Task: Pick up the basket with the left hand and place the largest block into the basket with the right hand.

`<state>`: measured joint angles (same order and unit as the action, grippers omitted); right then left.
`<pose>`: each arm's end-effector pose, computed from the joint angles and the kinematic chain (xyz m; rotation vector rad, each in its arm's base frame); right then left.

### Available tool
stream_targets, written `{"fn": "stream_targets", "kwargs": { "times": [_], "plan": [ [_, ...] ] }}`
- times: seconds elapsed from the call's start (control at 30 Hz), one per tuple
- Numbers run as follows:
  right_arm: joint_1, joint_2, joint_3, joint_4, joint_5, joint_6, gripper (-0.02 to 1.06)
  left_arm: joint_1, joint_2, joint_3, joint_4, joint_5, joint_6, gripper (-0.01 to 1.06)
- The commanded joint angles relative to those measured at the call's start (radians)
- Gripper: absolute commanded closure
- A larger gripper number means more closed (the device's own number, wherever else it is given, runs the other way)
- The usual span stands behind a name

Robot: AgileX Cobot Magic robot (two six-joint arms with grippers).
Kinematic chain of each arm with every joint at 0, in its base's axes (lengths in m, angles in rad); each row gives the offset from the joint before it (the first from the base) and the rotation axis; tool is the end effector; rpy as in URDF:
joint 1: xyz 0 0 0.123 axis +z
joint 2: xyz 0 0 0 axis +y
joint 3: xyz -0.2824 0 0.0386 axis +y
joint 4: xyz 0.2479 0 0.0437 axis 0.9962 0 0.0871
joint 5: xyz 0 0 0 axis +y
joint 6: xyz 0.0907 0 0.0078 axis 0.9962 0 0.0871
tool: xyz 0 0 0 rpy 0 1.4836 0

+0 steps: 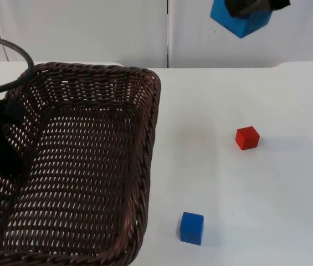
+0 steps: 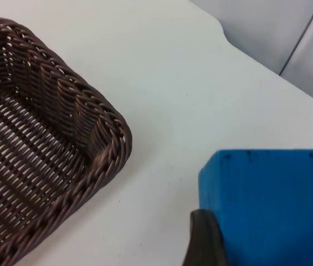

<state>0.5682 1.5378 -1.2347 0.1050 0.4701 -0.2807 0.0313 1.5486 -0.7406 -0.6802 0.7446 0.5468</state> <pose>0.2921 0.1916 0.3167 -0.8594 2.0972 0.2568 0.2548 -0.0309 0.1770 0.0428 2.8408 -0.6287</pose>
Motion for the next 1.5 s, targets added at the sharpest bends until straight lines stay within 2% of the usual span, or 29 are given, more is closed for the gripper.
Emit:
{"fn": "stream_targets", "kwargs": {
  "times": [0.0, 0.2, 0.47, 0.6, 0.8, 1.1, 1.47],
  "plan": [
    [-0.001, -0.011, -0.007, 0.013, -0.021, 0.002, 1.05, -0.003, -0.013, -0.001, -0.014, 0.014, 0.0, 1.05],
    [0.003, -0.009, -0.007, 0.013, -0.023, 0.002, 1.05, -0.003, -0.013, -0.001, -0.014, 0.01, 0.0, 1.05],
    [0.026, -0.007, -0.007, 0.056, -0.032, -0.008, 1.05, -0.003, -0.013, -0.001, -0.014, 0.01, 0.0, 1.05],
    [0.13, -0.007, -0.007, 0.056, -0.075, -0.052, 1.05, -0.003, -0.013, -0.001, -0.019, 0.01, 0.0, 1.05],
    [0.216, 0.034, -0.007, 0.056, -0.156, -0.052, 1.05, -0.003, -0.013, -0.001, -0.019, 0.01, 0.0, 1.05],
    [0.292, 0.179, -0.015, 0.056, -0.217, -0.052, 1.05, -0.003, -0.013, -0.001, -0.019, 0.01, 0.0, 1.05],
    [0.325, 0.326, -0.091, 0.066, -0.205, -0.05, 1.05, -0.003, -0.013, -0.001, -0.019, 0.026, 0.0, 1.05]
  ]
}}
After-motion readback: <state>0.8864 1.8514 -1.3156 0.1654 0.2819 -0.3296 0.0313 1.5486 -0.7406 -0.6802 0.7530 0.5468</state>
